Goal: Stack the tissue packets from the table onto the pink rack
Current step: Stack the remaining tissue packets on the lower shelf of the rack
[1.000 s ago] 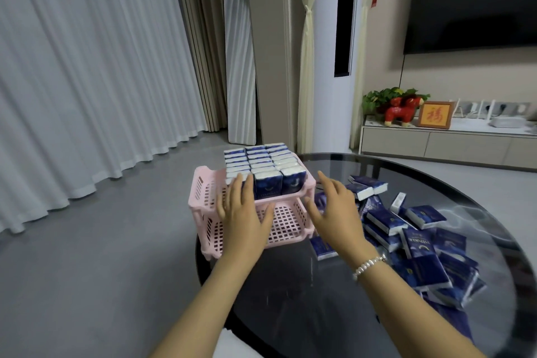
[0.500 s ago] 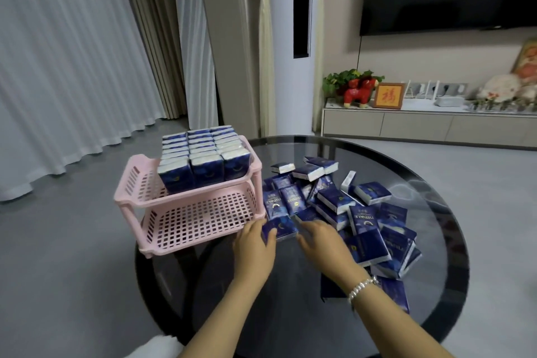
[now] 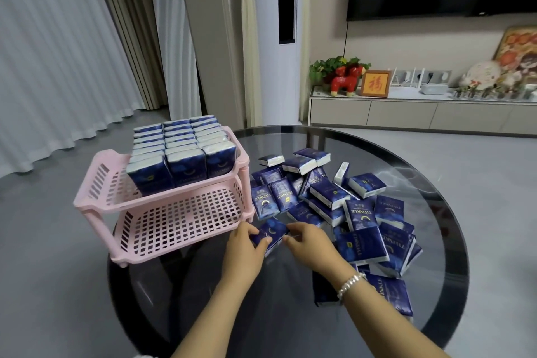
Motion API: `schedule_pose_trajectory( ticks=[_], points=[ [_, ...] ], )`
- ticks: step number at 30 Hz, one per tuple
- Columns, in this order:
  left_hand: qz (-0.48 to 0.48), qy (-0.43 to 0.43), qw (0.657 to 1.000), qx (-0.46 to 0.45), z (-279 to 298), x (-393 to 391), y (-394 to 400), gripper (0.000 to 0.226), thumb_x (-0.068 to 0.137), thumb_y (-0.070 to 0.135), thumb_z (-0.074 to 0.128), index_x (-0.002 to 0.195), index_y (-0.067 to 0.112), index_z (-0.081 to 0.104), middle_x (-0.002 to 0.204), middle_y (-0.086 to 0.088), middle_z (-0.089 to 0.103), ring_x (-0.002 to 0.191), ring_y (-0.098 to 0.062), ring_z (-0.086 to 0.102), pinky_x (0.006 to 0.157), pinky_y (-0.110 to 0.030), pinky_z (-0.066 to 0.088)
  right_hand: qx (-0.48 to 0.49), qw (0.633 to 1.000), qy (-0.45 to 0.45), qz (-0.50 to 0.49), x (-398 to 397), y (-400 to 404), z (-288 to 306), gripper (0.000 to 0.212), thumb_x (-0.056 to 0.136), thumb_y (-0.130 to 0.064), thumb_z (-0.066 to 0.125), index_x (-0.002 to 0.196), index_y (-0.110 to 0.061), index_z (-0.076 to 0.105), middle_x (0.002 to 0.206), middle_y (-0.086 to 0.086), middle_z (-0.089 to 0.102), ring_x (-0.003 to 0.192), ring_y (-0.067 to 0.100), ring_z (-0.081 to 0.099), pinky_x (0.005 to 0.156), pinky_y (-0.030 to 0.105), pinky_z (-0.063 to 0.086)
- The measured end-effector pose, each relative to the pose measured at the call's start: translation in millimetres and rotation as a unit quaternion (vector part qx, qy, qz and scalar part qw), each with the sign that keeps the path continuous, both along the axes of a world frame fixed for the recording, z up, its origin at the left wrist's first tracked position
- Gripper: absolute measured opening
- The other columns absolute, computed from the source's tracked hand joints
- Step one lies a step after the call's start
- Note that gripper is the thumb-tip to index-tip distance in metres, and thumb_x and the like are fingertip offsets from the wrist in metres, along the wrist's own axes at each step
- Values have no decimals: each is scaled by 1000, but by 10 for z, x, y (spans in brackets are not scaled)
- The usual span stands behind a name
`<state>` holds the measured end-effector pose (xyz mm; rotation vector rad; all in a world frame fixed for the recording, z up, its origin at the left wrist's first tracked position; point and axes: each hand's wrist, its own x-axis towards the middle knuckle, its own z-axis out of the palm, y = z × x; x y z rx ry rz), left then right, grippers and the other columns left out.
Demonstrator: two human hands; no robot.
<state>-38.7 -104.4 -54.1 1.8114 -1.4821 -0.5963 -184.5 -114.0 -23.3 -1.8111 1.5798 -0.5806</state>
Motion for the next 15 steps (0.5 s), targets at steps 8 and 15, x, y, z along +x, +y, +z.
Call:
schedule_pose_trajectory(
  ticks=[8,15],
  points=[
    [-11,201,977,70,16,-107,-37,28,74,23,79,92,8,62,89,-6,69,64,-16,57,51,-26,45,-57,997,-27,-38,-82,7,130,37,92,-20,53,128,-13,56,124,2,63,113,12,58,87,14,38],
    [-37,315,946,61,139,-164,12,26,85,29,68,102,10,62,89,-6,69,64,-11,56,46,-19,37,-208,950,163,-167,-443,-247,413,29,91,-22,50,114,-12,65,116,11,61,109,31,51,89,35,40]
  ],
)
